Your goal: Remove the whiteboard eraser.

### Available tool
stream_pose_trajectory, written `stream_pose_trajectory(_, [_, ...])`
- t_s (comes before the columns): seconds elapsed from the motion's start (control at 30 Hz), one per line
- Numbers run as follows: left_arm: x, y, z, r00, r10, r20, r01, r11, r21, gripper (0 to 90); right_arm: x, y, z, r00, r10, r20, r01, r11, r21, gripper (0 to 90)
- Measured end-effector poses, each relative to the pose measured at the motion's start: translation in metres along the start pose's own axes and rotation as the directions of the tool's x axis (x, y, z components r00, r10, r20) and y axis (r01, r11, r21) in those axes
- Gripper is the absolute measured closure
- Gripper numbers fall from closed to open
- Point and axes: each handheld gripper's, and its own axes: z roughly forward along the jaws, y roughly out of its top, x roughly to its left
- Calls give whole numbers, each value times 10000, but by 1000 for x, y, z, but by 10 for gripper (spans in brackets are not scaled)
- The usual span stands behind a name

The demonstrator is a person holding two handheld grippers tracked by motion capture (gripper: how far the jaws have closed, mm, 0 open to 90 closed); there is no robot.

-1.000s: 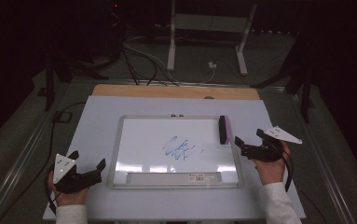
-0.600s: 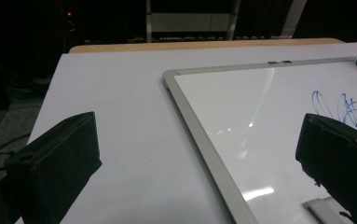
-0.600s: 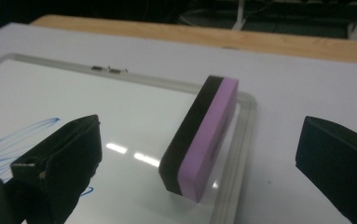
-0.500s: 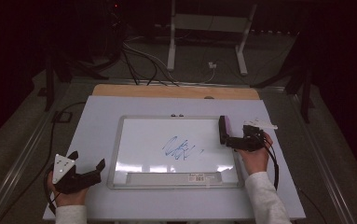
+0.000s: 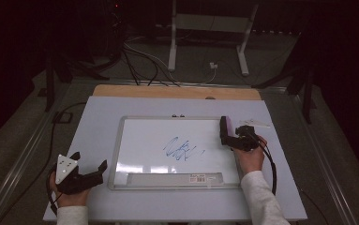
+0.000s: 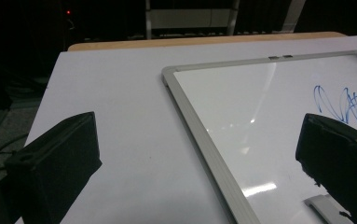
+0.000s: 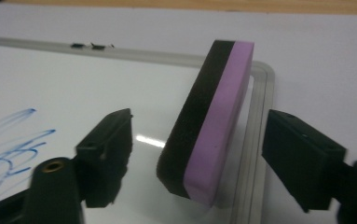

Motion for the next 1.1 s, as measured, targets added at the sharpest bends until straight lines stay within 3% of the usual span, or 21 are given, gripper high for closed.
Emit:
stream_pose_trajectory(0.23, [-1, -1, 2, 10000, 60, 38, -60, 9999, 112, 5, 5, -3, 10, 9979, -65, 639, 39, 9992, 393, 383])
stream_pose_trajectory(0.4, [-1, -1, 3, 10000, 35, 56, -35, 9999, 145, 6, 5, -4, 12, 9980, -220, 594, 194, 9988, 443, 499])
stream_pose_trajectory(0.83, [-2, -2, 4, 10000, 66, 67, -67, 9997, 225, 6, 4, -2, 9, 9915, -346, 1258, 291, 9985, 454, 631])
stream_pose_trajectory(1.1, [-2, -2, 3, 10000, 80, 32, -81, 9997, 227, 5, 9, 5, -6, 9927, -440, 1126, 467, 9987, -216, 638])
